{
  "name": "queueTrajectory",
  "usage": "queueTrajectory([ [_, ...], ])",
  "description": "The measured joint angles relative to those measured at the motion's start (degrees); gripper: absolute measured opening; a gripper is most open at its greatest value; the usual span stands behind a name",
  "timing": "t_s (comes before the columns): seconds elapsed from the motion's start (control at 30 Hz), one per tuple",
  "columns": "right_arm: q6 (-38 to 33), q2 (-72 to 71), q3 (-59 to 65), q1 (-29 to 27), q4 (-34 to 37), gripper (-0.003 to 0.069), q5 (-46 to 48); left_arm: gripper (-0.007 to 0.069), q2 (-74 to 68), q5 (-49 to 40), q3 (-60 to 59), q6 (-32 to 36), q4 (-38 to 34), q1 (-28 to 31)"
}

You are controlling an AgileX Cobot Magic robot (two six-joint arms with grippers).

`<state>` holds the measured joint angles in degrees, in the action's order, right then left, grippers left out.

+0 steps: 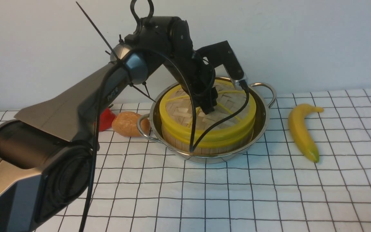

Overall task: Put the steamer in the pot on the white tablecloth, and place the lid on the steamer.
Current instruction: 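Place the yellow bamboo steamer lid onto the steamer in the pot with the left gripper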

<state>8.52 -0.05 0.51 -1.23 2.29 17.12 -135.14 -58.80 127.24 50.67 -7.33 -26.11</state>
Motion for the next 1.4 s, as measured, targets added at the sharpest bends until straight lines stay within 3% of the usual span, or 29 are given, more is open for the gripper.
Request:
queueTrajectory([
  [0.73, 0.00, 0.00, 0.00, 0.00, 0.00, 0.0240, 0.00, 0.0385, 0.46, -4.48, 0.45, 0.03, -2.04, 0.00],
  [0.87, 0.00, 0.00, 0.00, 0.00, 0.00, 0.0240, 0.00, 0.0323, 0.64, -4.99, 0.41, 0.09, -2.04, -0.05],
  [1.03, 0.00, 0.00, 0.00, 0.00, 0.00, 0.0240, 0.00, 0.0115, 0.75, -4.90, 0.41, -0.14, -1.69, -0.05],
  [1.4, 0.00, 0.00, 0.00, 0.00, 0.00, 0.0240, 0.00, 0.0107, 0.89, -4.86, 0.41, -0.14, -1.23, -0.18],
])
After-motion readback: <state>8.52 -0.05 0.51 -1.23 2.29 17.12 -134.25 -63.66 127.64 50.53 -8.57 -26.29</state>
